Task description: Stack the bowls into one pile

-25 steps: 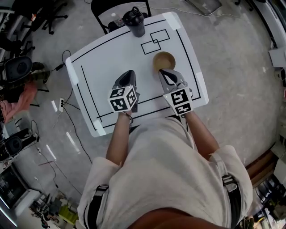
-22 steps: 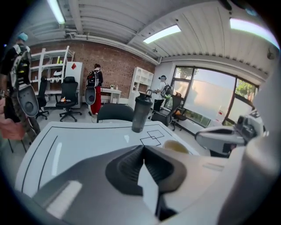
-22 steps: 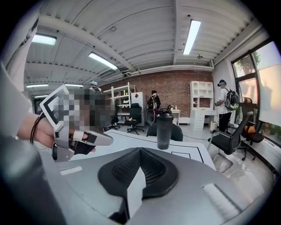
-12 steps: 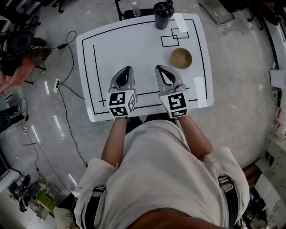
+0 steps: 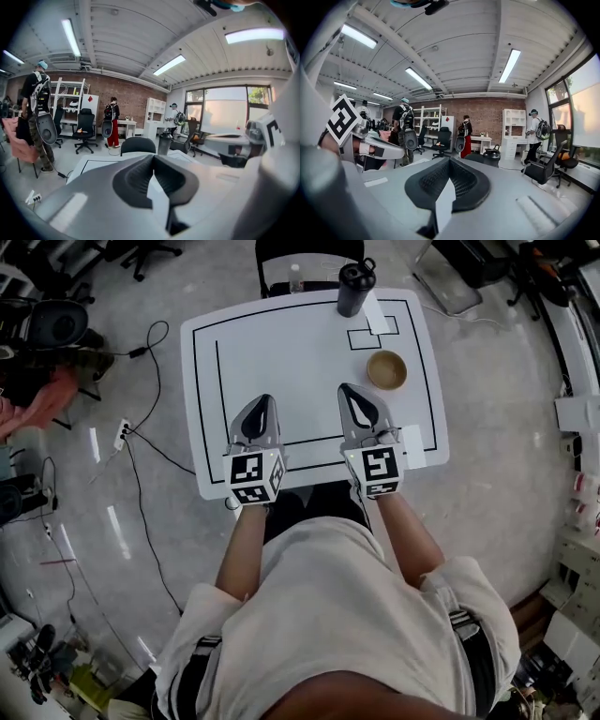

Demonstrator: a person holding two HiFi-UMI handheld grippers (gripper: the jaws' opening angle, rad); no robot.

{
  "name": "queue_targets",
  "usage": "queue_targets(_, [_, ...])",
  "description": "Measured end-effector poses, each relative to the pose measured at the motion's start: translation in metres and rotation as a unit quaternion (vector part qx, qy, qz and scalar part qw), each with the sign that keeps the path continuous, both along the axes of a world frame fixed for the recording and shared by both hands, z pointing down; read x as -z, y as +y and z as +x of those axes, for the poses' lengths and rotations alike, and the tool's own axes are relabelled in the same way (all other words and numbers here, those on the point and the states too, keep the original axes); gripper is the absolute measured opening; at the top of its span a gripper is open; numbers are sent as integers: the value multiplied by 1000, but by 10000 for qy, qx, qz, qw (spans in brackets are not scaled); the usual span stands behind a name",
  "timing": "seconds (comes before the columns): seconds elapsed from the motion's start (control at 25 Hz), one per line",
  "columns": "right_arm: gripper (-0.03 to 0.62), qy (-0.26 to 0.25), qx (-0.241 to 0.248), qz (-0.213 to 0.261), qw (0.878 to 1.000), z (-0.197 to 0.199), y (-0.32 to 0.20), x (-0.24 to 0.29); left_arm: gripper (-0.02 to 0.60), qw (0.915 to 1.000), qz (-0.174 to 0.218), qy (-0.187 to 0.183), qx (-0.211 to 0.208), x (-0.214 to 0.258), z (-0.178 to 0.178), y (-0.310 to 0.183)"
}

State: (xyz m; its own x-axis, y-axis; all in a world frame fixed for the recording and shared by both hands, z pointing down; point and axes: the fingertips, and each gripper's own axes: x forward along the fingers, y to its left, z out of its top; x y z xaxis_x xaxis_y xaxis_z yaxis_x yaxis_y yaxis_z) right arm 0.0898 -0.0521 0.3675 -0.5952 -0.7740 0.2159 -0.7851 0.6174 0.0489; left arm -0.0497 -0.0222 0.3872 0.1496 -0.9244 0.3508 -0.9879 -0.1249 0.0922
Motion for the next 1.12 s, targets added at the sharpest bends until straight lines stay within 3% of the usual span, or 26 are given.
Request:
queue_targets(0.2, [-2,-134,-416,213,9988,6,20,24,3,9988,132,-195,-425,27,-1,11])
queue_targets(0.4, [-2,-144,-296,338,9989,30,35,39,3,9989,461,76,-49,45,33,23])
queue_targets(0.52, [-2,-272,-186,282,9991,46,47,42,2,9989,414,172,132,39,54,41])
queue_targets(0.68, [-2,-338,-100,396,9986,68,47,52,2,9982,534,83,243,44,76,41])
queue_targets(0.92, [-2,-329,-93,324,9989,86,56,52,2,9981,603,-1,160,55,101,47])
queue_targets(1.12, [-2,-284,-76,322,9991,79,66,53,2,9982,584,-4,98,57,101,55])
